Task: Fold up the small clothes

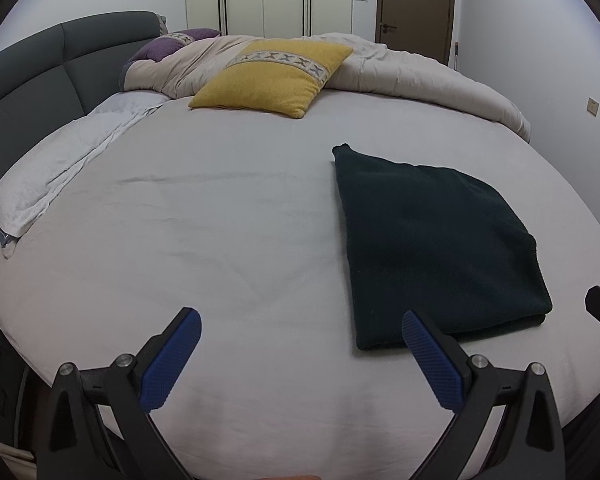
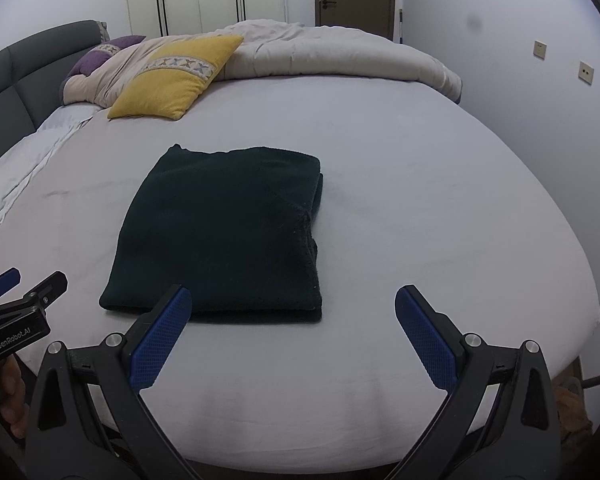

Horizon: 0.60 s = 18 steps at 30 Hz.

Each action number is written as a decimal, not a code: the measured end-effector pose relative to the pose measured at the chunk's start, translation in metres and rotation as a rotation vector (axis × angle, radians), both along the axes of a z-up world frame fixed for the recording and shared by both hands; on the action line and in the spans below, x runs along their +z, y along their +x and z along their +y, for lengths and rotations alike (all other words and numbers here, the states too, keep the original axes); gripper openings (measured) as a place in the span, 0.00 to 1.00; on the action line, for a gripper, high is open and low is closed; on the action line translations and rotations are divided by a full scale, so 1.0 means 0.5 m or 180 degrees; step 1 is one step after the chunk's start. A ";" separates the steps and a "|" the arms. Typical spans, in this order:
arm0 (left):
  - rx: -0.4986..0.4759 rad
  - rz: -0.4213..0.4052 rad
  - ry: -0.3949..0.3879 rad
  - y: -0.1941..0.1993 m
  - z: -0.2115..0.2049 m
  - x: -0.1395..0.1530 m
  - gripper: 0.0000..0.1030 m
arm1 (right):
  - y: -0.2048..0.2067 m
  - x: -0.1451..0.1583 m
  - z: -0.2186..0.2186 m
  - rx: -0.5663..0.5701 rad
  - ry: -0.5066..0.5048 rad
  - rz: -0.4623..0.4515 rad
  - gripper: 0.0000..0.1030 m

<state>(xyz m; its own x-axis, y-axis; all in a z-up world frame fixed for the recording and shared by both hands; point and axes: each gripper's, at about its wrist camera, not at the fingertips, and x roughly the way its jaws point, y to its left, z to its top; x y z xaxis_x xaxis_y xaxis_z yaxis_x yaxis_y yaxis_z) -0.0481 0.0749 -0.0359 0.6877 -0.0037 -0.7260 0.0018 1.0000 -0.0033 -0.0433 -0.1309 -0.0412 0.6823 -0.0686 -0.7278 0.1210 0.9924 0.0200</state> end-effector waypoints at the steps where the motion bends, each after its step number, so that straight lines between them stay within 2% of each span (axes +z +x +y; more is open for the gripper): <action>1: 0.0003 0.0004 -0.0001 0.000 0.000 -0.001 1.00 | 0.000 0.002 0.002 0.0002 -0.0004 0.0001 1.00; 18: 0.0006 0.0017 0.0001 0.003 0.005 -0.007 1.00 | 0.000 -0.007 0.013 0.0025 -0.0005 0.0026 1.00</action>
